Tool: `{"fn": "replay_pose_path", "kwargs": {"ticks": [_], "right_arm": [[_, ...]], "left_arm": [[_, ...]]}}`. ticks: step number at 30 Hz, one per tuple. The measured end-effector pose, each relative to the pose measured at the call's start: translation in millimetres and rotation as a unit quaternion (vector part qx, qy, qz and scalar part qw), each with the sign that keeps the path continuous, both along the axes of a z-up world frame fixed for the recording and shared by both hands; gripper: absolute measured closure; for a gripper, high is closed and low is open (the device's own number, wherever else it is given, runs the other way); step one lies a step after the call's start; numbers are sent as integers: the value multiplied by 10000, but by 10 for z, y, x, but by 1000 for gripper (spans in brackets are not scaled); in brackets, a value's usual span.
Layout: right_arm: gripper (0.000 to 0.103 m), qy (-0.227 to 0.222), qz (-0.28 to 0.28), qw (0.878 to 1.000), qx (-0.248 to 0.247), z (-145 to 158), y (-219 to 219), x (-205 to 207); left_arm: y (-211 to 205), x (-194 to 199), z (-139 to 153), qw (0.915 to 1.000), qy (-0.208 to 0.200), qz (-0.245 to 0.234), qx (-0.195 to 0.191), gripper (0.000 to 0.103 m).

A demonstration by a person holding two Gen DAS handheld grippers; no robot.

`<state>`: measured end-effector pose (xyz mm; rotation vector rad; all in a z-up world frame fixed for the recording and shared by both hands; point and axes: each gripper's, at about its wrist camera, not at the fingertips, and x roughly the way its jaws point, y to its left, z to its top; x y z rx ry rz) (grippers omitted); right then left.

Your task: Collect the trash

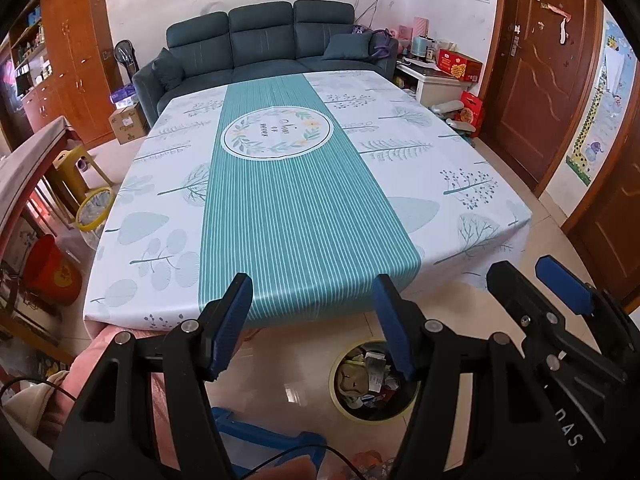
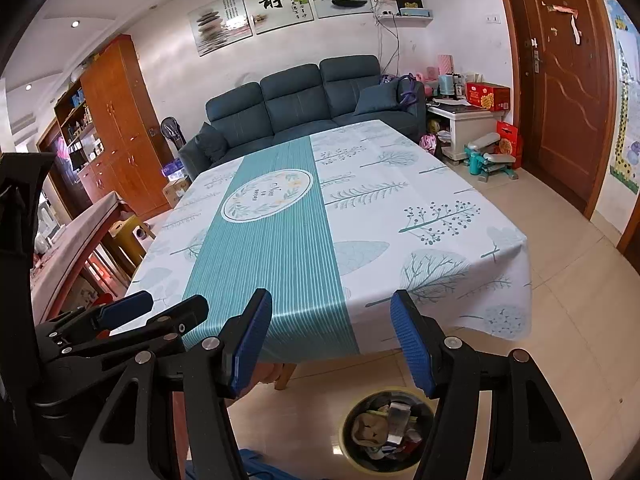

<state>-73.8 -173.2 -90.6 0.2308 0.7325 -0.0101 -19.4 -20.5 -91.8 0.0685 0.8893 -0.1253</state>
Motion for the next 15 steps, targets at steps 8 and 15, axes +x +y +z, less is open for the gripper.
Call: {"fn": "replay_pose_path", "kwargs": {"ticks": [8,15], "right_arm": [[40,8,16,10000,21,-17,0,33],[40,18,0,10000,20,-18,11,35]], "left_arm": [[0,3,-2,10000,34,5,4,44],[29,39,-11,9999,105,60,47,44]]}}
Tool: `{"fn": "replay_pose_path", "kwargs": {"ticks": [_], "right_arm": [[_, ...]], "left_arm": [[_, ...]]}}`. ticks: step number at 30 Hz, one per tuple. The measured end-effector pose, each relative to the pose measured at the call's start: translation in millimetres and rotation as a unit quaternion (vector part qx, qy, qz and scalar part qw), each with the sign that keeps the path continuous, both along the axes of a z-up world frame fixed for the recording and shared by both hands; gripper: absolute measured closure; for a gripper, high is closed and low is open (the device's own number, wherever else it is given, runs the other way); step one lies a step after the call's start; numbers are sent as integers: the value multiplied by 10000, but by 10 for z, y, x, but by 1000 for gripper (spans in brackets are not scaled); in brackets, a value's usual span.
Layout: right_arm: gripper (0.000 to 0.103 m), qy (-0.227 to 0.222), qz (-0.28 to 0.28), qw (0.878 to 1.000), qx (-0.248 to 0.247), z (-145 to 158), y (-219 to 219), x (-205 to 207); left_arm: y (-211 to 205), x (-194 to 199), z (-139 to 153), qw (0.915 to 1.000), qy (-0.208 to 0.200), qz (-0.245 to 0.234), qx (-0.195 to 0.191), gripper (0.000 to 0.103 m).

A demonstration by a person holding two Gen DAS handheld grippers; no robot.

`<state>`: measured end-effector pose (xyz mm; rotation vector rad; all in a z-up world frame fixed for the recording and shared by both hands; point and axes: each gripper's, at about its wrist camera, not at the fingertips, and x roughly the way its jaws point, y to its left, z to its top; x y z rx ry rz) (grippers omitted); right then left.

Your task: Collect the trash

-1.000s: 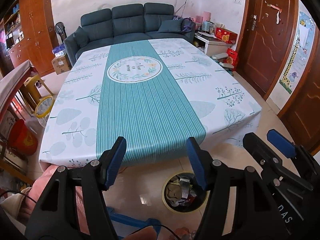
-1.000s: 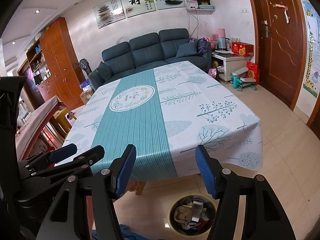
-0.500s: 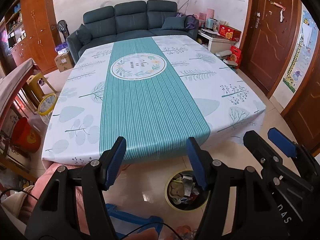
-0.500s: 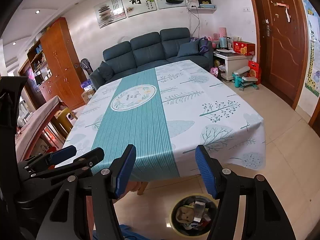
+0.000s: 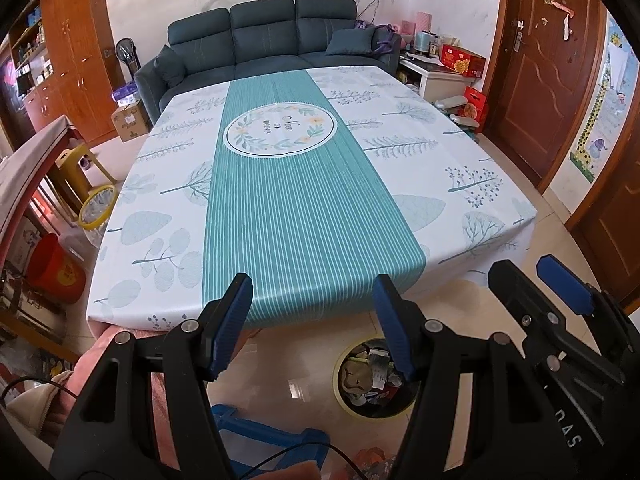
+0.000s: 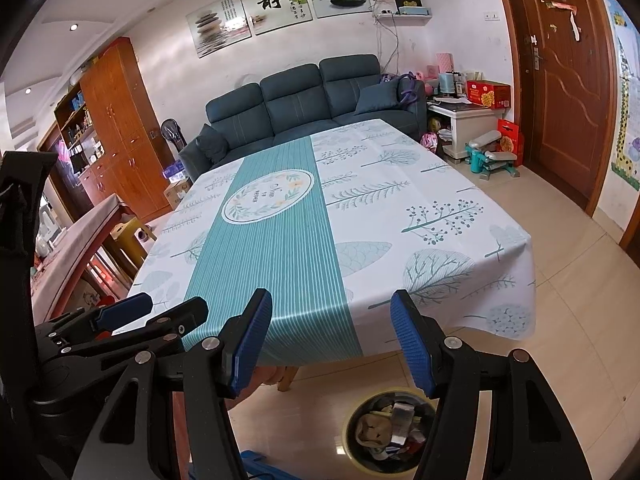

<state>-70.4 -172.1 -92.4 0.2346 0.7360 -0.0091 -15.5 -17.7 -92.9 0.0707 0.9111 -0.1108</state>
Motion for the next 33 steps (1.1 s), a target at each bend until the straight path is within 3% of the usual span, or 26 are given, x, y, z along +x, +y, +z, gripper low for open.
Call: {"fn": "replay_pose_path", "kwargs": {"ticks": [33], "right_arm": [[40,19,-21,10000,-4,-18,45,31]], "left_arm": [[50,49,-51,9997,194,138,37,43]]}}
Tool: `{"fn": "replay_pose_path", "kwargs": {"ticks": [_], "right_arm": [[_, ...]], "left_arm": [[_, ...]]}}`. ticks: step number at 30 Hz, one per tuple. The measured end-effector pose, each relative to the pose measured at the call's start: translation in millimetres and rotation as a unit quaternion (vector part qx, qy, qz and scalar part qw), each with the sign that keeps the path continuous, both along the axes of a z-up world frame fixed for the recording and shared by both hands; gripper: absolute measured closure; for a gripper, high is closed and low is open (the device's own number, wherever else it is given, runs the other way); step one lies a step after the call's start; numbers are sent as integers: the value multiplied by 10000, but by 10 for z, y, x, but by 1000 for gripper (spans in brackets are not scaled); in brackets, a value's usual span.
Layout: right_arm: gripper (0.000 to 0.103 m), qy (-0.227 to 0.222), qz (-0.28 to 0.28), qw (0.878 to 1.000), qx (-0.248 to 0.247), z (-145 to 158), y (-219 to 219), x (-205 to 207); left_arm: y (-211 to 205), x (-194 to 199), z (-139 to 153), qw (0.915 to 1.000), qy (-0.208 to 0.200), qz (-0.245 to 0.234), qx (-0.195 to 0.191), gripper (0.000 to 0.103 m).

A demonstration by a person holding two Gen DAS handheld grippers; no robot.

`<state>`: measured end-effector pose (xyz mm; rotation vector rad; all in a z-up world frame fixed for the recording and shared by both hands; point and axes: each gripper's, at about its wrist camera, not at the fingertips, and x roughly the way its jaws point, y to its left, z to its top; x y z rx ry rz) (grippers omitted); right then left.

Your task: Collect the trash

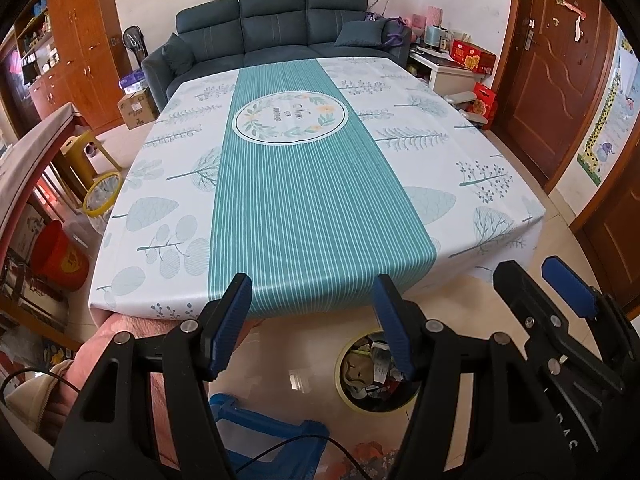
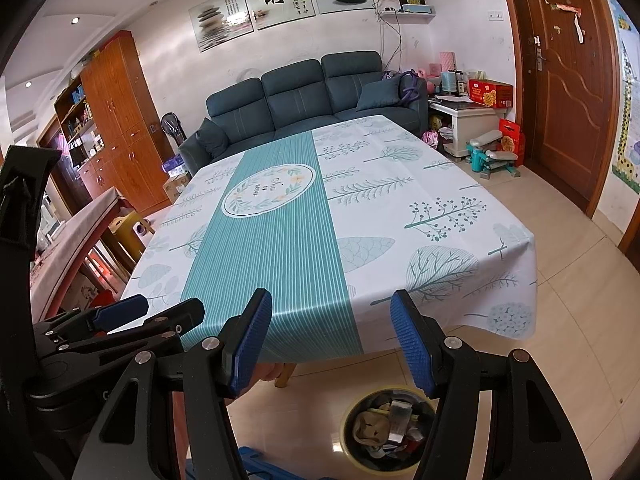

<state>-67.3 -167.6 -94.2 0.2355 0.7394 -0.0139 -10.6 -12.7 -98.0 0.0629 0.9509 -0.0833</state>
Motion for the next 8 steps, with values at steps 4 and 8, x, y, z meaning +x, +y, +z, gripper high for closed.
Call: {"fn": "replay_pose_path", "kwargs": {"ticks": [4,8], "right_arm": [[40,4,9,10000,1,-20,15,7],[40,3,10,10000,-2,-16,14,7]], "left_arm": [[-13,-6,-13,10000,51,-24,16,43],[-19,-10,-14,10000,55,-26,7,43]]}}
